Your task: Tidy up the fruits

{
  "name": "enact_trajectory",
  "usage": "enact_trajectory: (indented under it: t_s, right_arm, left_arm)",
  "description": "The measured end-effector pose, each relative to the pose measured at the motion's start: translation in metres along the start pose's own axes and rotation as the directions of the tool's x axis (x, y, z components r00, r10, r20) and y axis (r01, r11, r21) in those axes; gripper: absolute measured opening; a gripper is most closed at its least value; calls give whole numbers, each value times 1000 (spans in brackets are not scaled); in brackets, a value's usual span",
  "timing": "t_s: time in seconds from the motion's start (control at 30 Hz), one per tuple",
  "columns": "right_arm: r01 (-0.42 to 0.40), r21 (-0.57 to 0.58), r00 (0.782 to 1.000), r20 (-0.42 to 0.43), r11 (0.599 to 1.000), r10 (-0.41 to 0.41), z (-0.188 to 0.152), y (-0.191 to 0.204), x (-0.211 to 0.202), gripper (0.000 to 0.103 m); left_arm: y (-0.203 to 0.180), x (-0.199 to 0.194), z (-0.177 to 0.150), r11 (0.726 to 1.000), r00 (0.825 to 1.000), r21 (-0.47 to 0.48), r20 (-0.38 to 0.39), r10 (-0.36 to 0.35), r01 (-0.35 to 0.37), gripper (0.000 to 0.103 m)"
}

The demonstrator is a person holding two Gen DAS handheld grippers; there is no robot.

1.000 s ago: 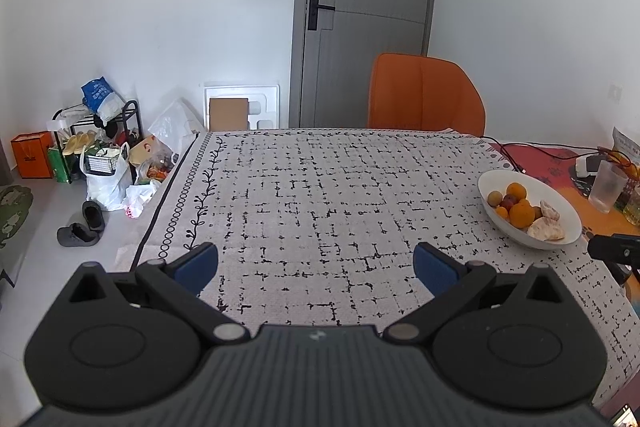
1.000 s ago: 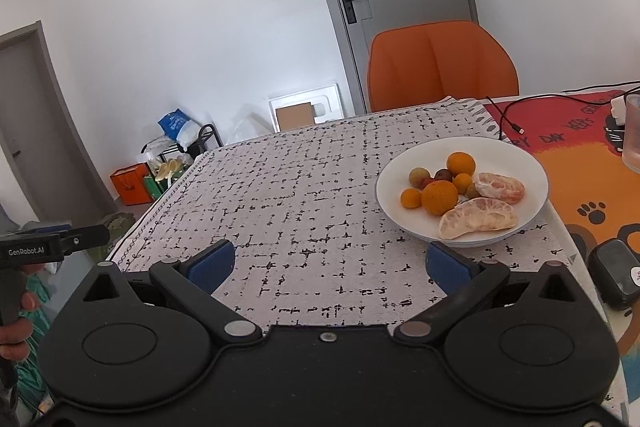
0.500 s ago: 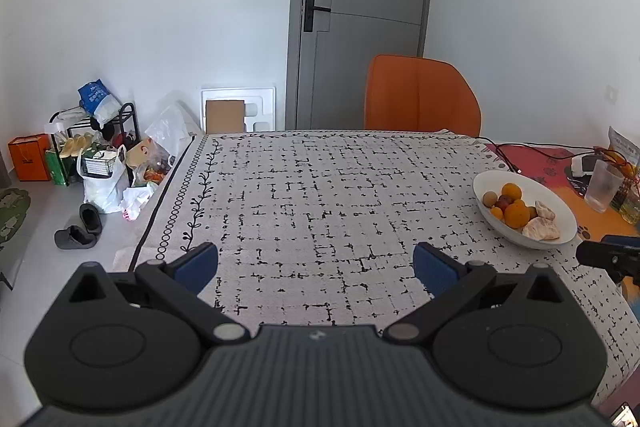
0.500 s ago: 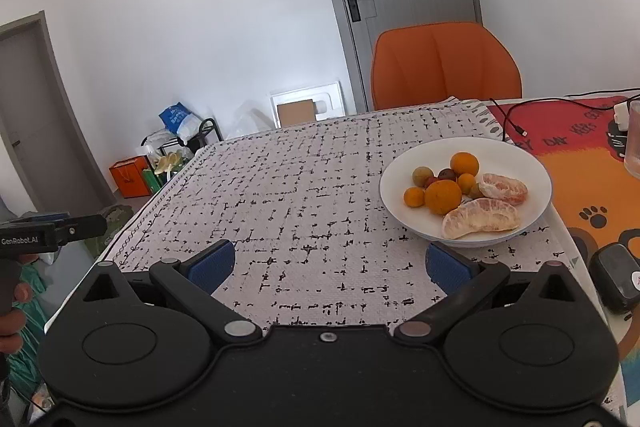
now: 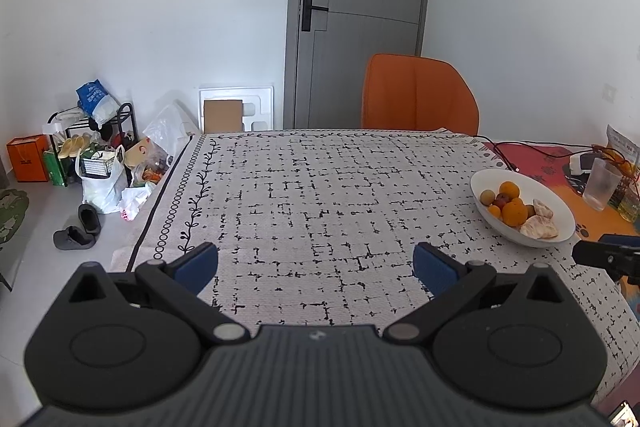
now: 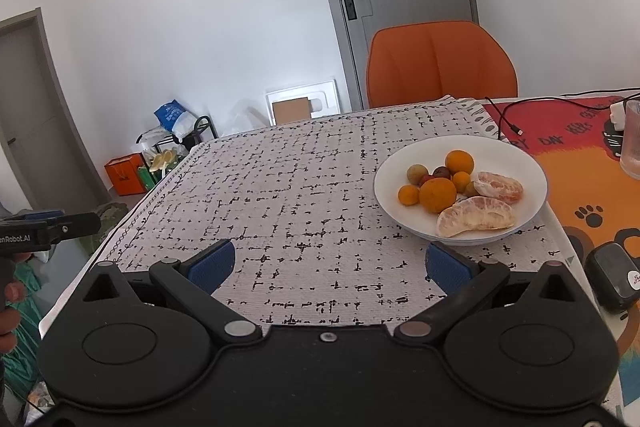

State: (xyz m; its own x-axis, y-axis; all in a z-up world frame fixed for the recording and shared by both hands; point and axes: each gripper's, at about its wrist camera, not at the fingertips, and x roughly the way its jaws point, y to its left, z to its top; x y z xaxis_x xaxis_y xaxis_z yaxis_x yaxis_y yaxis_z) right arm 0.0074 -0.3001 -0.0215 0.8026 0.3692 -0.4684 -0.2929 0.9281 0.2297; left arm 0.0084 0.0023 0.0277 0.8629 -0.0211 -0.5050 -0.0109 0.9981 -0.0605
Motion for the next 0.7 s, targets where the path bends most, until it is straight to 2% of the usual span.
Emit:
enact_trajectory:
  t_s: [0.7]
  right_arm:
    - [1,4,1000,-6,1000,-1,-3,-1,2,103]
  left_arm:
    - [-4,0,-2,1000,1000,9,2,-4,4,103]
